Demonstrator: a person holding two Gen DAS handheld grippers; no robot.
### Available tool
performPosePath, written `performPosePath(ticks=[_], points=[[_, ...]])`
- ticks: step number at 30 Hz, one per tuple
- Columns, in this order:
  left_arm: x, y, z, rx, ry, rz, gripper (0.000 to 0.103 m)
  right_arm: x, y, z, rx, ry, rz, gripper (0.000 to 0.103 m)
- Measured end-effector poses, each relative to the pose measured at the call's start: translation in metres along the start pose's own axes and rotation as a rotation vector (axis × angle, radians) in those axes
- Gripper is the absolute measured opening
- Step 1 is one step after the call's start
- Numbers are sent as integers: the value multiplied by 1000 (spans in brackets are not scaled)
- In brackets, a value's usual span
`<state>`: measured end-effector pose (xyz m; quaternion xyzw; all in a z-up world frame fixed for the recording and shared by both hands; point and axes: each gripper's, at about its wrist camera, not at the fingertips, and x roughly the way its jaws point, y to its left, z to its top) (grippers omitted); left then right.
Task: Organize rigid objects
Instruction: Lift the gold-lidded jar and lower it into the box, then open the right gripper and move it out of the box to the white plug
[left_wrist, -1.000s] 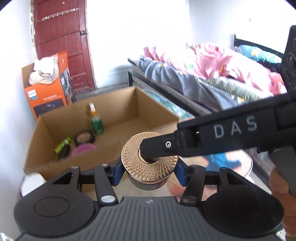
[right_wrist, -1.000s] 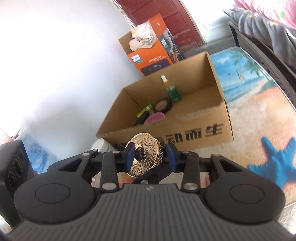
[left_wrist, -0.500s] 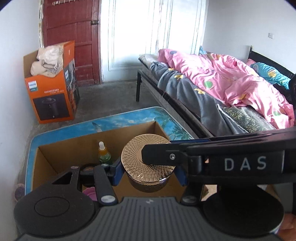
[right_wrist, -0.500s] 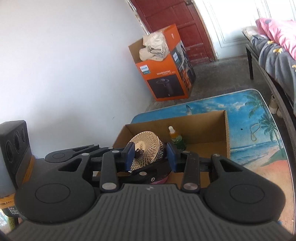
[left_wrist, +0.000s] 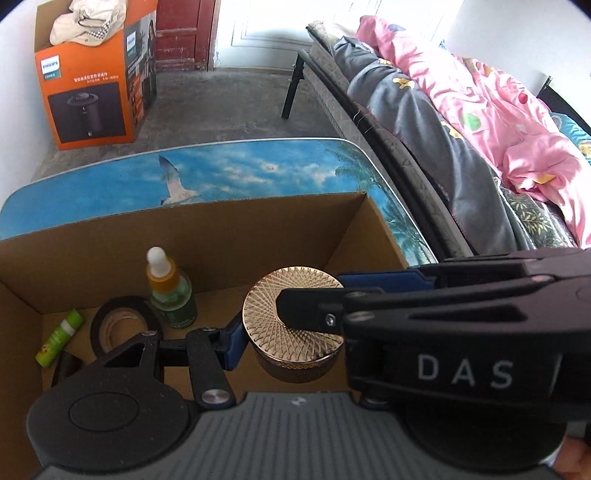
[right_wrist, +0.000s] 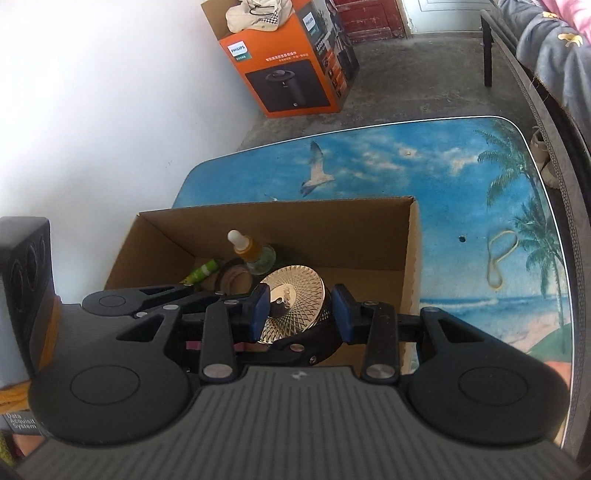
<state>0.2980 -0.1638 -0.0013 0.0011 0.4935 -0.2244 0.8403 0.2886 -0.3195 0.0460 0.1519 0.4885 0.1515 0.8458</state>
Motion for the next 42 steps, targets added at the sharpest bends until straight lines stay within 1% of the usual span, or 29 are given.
performPosePath(ticks=[5, 9, 10, 12, 15, 17, 20, 22, 25, 28, 30, 31, 33, 35, 38, 42], points=[[20, 3, 8, -43, 31, -15, 57, 10, -5, 9, -63, 0, -50, 34], [33, 1, 11, -43, 56, 7, 57, 14, -7, 13, -95, -14, -51, 32], [35, 2, 11, -48, 63, 4, 58, 13, -7, 13, -104, -20, -58, 30], [38, 3, 12, -61, 77, -20, 60, 13, -7, 13, -106, -27, -50, 30], [36, 0, 12, -44, 57, 0, 61, 11, -10, 12, -94, -44, -35, 31], [33, -2, 12, -45, 55, -3, 63, 6, -11, 9, -82, -65, -21, 31], [22, -4, 10, -50, 38, -15, 67, -6, -10, 2, -65, -107, -3, 31], [11, -7, 6, -47, 19, -22, 71, -20, -6, -6, -49, -149, 15, 31], [-14, -11, -2, -44, -14, -57, 72, -49, 3, -23, -29, -232, 54, 32], [-43, -14, -14, -44, -55, -89, 75, -88, 11, -47, 2, -334, 94, 32], [-66, -16, -25, -38, -95, -104, 77, -117, 14, -68, 33, -408, 140, 36], [-78, -17, -31, -30, -116, -107, 80, -128, 16, -79, 43, -437, 158, 40], [-103, -20, -47, -10, -163, -115, 82, -151, 21, -103, 58, -491, 188, 42], [-127, -23, -64, 12, -201, -122, 84, -167, 26, -127, 68, -526, 204, 45], [-160, -25, -94, 51, -241, -131, 85, -185, 29, -161, 88, -555, 226, 49], [-192, -18, -141, 81, -291, -99, 88, -190, 33, -201, 106, -536, 240, 51]])
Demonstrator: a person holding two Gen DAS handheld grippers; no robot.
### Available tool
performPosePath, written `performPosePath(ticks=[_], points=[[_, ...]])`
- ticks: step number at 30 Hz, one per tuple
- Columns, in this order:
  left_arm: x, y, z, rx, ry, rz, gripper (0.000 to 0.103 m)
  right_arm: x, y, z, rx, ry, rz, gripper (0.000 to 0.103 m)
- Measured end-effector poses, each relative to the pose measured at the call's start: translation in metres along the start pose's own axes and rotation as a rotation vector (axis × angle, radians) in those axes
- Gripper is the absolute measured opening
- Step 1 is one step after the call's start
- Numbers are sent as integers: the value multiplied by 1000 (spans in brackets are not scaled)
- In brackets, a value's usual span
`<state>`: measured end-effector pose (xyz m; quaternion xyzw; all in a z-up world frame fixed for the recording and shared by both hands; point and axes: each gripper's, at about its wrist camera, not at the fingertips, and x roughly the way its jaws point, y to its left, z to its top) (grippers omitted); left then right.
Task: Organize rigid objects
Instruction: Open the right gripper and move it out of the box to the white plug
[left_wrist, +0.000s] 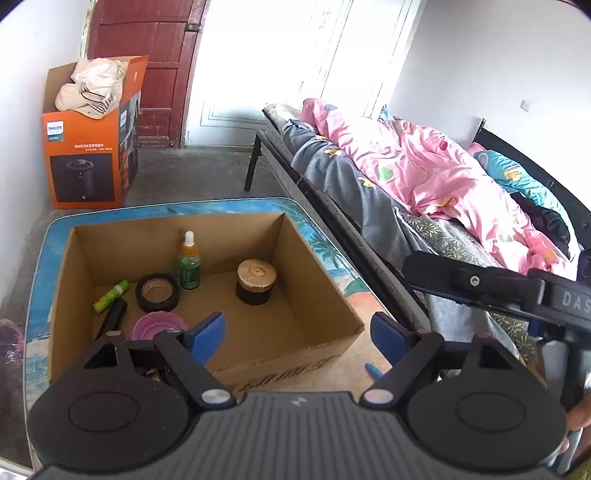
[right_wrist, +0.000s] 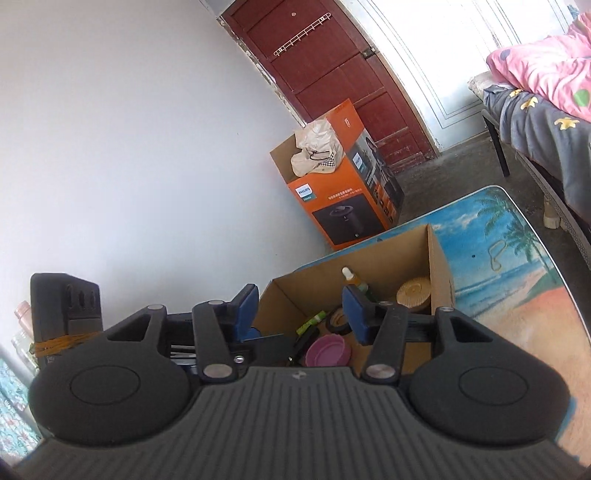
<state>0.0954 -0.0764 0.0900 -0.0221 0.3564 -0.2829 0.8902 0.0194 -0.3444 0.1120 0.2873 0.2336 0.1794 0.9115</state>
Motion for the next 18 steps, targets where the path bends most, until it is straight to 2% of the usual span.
performPosePath(ticks=[5, 9, 15, 18], points=[[-27, 13, -55, -8, -1, 64, 89, 8, 2, -39, 27, 98, -4, 51], [-23, 24, -96, 12, 28, 137, 89, 36, 7, -65, 48, 196, 4, 51], [0, 31, -127, 76, 26, 251, 87, 92, 25, -92, 41, 323, 11, 51], [12, 38, -138, 86, 12, 293, 80, 121, 32, -101, 48, 362, 13, 50]])
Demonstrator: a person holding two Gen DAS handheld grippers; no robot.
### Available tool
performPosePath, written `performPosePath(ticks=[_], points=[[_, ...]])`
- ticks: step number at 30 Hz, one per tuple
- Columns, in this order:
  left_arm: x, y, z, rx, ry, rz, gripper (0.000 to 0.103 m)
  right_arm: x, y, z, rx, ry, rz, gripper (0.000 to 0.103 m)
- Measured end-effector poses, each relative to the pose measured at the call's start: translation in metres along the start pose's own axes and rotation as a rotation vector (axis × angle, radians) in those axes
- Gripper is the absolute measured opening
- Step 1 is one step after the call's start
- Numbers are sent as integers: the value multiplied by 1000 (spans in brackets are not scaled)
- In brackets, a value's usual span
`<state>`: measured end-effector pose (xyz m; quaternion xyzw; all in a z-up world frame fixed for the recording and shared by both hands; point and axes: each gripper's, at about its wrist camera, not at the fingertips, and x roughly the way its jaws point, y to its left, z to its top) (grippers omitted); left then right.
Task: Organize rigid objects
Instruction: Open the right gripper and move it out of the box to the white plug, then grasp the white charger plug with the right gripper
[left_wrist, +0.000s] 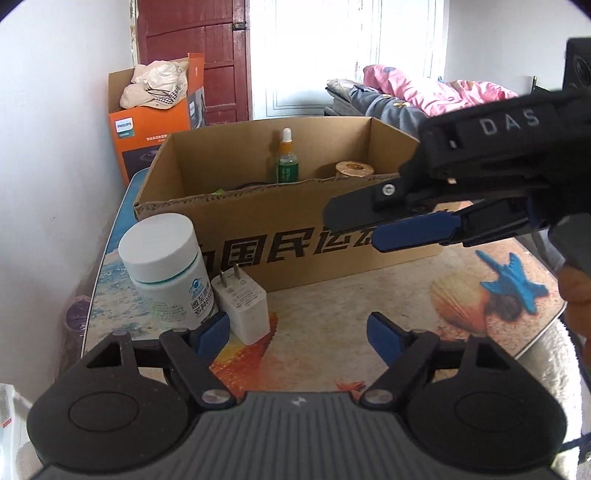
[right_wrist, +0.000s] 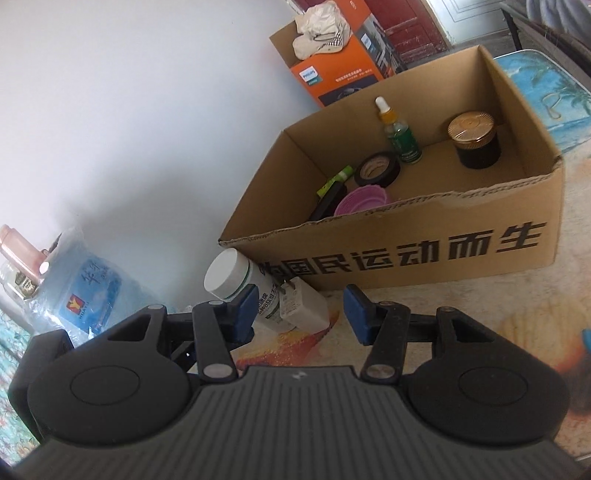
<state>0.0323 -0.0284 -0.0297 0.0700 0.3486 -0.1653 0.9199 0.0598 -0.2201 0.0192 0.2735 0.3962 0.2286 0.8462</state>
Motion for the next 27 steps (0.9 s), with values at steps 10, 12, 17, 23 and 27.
performPosePath(ticks=[10, 12, 17, 23, 27], points=[[38, 15, -13, 1, 5, 31, 69, 86, -2, 9, -12, 118, 4, 40], [42, 16, -13, 3, 3, 30, 69, 96, -6, 11, -1, 140, 11, 38], [49, 20, -12, -7, -4, 13, 68, 111, -12, 10, 24, 169, 51, 37], [47, 20, -11, -11, -10, -38, 66, 104, -17, 9, 54, 180, 34, 37], [43, 12, -11, 8, -2, -89, 66, 86, -25, 5, 86, 181, 6, 37]])
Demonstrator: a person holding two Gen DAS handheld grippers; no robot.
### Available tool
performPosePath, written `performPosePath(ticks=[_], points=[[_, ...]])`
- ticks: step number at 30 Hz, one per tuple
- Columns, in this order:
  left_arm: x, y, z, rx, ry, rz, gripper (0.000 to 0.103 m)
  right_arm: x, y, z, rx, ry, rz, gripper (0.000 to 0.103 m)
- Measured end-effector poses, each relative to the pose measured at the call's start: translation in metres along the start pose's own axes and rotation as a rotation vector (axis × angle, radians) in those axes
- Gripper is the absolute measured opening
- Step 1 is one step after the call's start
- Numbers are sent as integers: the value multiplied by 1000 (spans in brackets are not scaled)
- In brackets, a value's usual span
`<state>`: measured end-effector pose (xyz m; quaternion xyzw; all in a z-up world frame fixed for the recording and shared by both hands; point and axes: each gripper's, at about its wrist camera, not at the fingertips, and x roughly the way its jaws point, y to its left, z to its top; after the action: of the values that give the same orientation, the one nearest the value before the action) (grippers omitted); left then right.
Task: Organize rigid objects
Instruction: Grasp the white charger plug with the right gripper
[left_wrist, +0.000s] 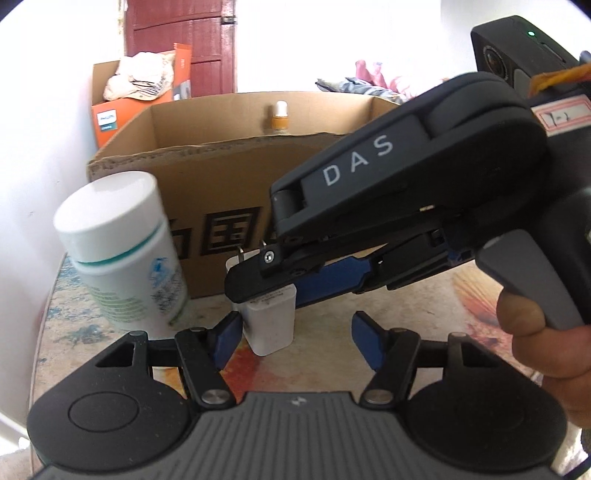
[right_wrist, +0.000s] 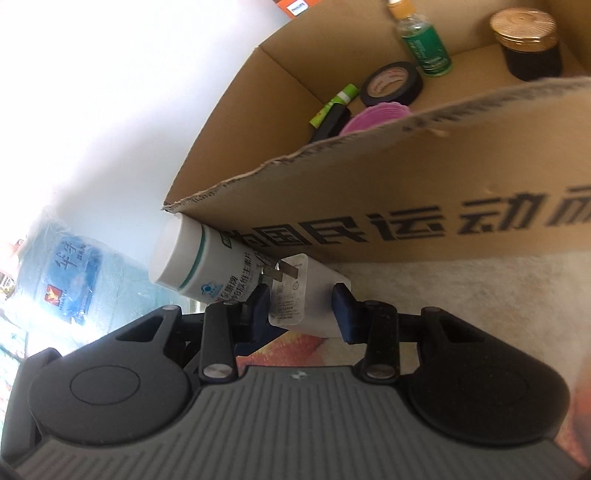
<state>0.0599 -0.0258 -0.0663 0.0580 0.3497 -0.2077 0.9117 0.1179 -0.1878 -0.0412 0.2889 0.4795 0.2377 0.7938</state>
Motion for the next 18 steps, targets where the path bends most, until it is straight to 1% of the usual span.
performPosePath(ticks=[7, 13, 15, 18], points=[[-9, -31, -6, 64, 21, -105, 64, -39, -10, -23, 47, -19, -70, 38], [-20, -51, -11, 91, 48, -181, 64, -65, -19, -49, 95, -39, -96, 39], [-22, -54, -13, 93, 53, -188, 62, -70, -20, -58, 97, -45, -98, 39], [-22, -57, -12, 96, 59, -171, 54, -74, -23, -62, 113, -69, -85, 39]])
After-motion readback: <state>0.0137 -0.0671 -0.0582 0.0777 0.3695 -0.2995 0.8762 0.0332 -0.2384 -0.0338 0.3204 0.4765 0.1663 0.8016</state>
